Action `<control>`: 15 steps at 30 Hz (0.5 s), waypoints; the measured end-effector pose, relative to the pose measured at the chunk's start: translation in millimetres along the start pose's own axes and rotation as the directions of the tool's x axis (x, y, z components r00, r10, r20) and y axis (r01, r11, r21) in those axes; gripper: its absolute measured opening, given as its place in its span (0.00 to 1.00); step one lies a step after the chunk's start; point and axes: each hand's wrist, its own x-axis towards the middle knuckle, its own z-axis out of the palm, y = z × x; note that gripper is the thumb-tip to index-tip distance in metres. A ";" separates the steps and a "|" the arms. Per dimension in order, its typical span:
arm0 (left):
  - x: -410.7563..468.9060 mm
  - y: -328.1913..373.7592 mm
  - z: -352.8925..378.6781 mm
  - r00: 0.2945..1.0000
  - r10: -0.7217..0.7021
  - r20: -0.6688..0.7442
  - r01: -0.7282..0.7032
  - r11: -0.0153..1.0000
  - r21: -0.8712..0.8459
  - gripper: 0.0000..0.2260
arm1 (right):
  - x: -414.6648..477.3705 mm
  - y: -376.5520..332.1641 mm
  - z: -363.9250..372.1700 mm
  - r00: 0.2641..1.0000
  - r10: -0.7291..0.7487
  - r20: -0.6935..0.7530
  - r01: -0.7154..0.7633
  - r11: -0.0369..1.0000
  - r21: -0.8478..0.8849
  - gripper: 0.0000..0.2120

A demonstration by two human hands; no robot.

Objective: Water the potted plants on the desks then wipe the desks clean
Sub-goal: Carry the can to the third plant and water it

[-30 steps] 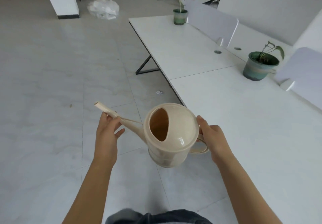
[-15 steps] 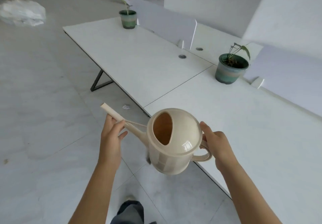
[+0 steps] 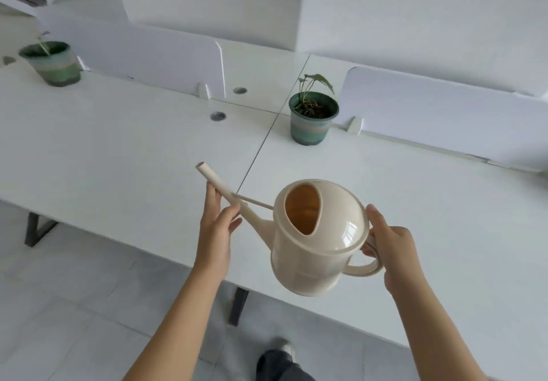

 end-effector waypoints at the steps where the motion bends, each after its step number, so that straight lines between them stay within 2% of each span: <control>1: 12.1 -1.1 8.4 1.000 -0.003 0.023 0.003 1.000 0.009 0.33 | 7.6 -1.4 -2.1 1.000 -0.005 -0.018 0.005 1.000 0.009 0.24; 10: 102.7 -11.8 78.3 0.993 -0.066 0.103 0.060 0.997 0.057 0.35 | 76.6 -20.2 -18.5 0.996 -0.008 -0.085 0.011 0.999 0.044 0.17; 15: 149.9 -16.0 105.4 0.959 -0.122 0.255 0.112 0.992 0.052 0.33 | 91.9 -31.4 -24.8 0.989 0.031 -0.143 -0.022 0.998 0.067 0.20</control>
